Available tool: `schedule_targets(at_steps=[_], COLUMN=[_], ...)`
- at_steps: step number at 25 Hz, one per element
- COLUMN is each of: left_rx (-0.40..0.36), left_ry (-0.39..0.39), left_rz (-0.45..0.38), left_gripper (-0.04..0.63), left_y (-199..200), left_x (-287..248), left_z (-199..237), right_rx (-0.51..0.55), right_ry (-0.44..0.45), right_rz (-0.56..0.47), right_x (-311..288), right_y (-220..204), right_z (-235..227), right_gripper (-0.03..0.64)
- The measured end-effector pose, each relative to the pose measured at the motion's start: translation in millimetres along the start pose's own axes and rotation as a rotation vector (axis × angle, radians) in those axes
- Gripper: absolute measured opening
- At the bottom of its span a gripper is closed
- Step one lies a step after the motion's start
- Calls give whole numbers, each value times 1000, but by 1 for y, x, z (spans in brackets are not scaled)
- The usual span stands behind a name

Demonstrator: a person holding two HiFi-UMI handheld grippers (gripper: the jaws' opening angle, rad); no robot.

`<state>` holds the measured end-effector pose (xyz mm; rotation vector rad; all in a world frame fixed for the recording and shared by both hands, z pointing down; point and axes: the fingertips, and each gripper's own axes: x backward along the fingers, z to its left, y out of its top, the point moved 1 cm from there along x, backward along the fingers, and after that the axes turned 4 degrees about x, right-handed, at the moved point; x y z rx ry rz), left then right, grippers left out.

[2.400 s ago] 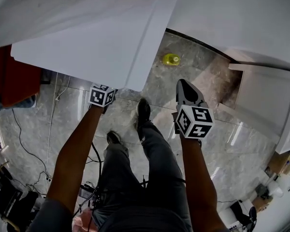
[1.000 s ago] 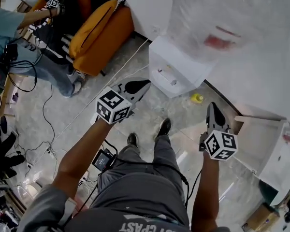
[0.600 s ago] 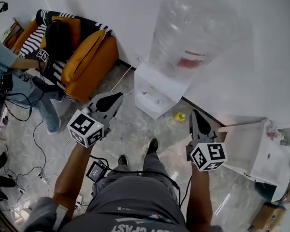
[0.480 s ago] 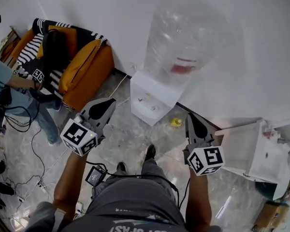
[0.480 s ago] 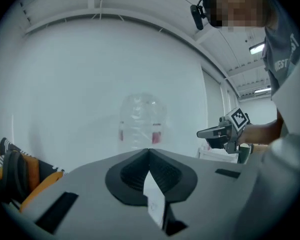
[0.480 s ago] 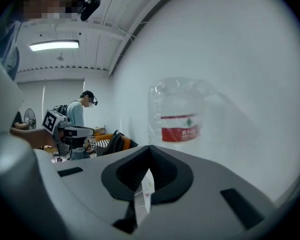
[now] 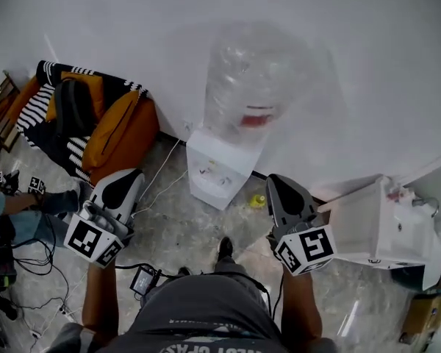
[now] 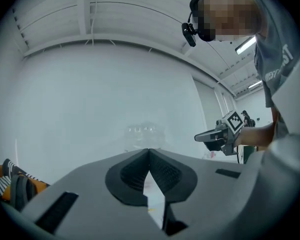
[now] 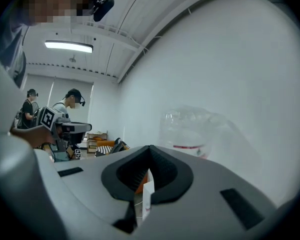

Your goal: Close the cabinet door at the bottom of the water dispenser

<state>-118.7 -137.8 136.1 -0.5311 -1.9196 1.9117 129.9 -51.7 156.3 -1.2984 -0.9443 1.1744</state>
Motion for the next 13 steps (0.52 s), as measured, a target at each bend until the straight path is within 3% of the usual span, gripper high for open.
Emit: schedule_targets(at_steps=[4,13], left_rx=[16,-2], left_ry=[10,20], left_rz=[4,-15], left_gripper=[15,15], left_y=[12,-55], left_x=[14,25], left_z=[2,8], right_rx=[3,22], right_ry=[-8,-49], right_rz=[-2,-13], right_x=[12,15], right_y=[18,-46], right_z=[6,9], right_gripper=[21,21])
